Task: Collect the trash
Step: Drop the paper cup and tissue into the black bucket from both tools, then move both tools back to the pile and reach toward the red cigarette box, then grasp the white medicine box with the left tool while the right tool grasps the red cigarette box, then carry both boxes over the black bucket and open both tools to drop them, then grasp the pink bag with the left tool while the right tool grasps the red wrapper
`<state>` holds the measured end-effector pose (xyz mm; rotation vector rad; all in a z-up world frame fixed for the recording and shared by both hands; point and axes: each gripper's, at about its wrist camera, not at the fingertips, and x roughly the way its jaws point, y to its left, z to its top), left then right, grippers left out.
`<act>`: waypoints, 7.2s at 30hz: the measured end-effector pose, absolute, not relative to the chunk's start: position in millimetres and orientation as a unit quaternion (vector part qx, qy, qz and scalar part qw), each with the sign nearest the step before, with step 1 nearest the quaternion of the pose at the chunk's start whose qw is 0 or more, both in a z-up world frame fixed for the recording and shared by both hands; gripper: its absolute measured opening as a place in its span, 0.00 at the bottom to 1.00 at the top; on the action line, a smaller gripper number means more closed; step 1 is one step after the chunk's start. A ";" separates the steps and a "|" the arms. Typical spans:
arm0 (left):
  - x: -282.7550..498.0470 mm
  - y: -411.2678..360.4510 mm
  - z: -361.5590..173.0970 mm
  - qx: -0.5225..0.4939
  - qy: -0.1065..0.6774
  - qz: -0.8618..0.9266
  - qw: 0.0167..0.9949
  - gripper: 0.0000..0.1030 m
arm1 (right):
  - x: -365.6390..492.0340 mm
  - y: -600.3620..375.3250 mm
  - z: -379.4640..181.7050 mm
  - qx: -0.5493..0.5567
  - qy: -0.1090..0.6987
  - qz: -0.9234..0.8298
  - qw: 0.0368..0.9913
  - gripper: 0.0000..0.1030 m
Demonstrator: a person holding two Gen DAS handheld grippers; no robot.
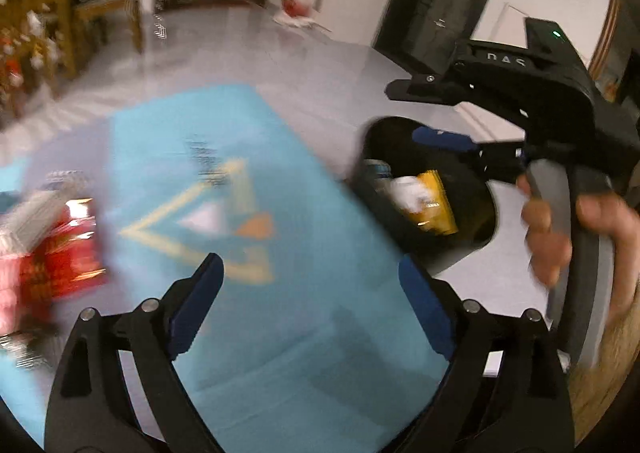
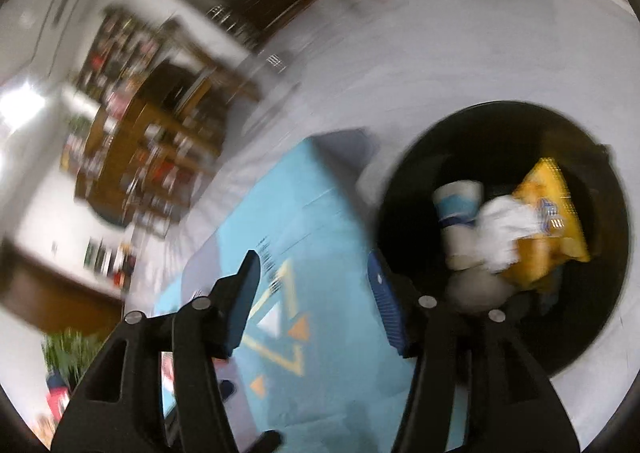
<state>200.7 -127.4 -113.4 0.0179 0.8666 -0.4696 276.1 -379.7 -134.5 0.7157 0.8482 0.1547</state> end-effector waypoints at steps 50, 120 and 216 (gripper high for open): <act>199.3 106.2 -86.5 -0.141 0.396 -0.110 0.901 0.87 | 309.2 -76.5 -198.0 -0.013 0.506 0.211 0.836 0.64; 316.8 -25.2 -94.8 -0.025 0.446 -0.089 0.890 0.42 | 311.0 -246.3 -149.3 0.163 0.437 0.098 0.879 0.57; 234.2 128.6 -142.4 -0.183 0.477 -0.067 0.857 0.61 | 281.0 -83.3 -184.2 0.073 0.505 0.304 0.804 0.69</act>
